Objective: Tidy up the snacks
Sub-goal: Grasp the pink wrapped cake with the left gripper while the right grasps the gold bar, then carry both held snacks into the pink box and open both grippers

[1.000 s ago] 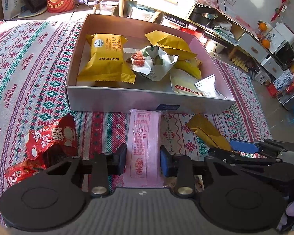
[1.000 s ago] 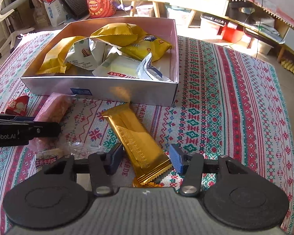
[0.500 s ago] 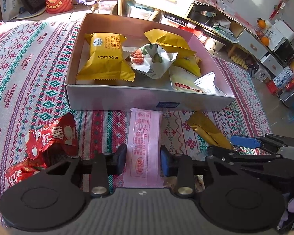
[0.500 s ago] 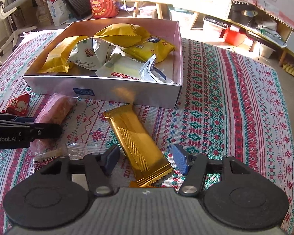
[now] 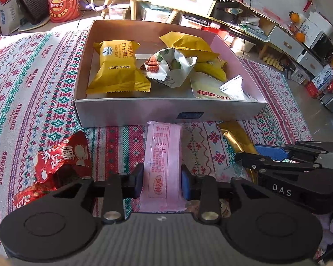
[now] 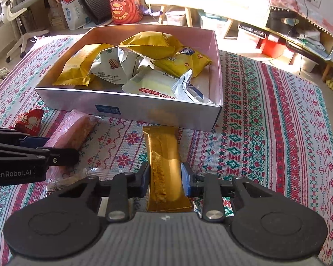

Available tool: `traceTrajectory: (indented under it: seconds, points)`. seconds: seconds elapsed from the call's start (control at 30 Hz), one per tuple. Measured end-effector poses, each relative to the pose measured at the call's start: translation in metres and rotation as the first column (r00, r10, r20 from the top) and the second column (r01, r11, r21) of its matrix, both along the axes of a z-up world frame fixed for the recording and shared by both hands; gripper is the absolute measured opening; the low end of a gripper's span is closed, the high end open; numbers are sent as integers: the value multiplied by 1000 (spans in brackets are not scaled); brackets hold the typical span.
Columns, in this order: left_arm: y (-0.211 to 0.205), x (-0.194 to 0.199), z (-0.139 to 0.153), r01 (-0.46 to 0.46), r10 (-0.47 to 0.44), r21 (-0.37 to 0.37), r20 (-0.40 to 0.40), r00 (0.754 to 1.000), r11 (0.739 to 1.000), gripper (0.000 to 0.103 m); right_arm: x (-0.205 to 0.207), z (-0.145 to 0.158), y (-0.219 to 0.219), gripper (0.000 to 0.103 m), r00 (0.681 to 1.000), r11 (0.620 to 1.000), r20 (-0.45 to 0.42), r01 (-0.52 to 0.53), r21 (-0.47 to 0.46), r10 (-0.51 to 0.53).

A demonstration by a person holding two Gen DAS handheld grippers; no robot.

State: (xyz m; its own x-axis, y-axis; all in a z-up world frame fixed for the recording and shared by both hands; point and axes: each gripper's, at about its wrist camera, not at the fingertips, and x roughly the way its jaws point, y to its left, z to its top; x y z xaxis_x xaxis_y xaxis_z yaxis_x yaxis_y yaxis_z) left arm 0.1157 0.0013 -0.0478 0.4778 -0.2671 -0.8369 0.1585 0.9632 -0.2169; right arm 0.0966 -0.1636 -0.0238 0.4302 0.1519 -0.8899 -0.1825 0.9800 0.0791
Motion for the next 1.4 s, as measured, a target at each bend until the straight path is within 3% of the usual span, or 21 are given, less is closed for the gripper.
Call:
traceTrajectory:
  seconds: [0.3,0.8,1.13,1.4]
  points:
    - [7,-4,10,-2,3,-2,17,1000,1000,38,-1,9,-10,26,998,996,-33,60,64,-58]
    - [27,-14,43,-14,19,-69,80,997,998,38,-8,38,-21,26,995,980,8,100,170,-103]
    - [40,1,57,-78,92,-109,125,988,991,38,2,45,-24,26,989,964,36,130,232,-142]
    - [42,31,60,-109,119,-90,113,986,990,38,25,49,-23,26,989,954,34,131,270,-146]
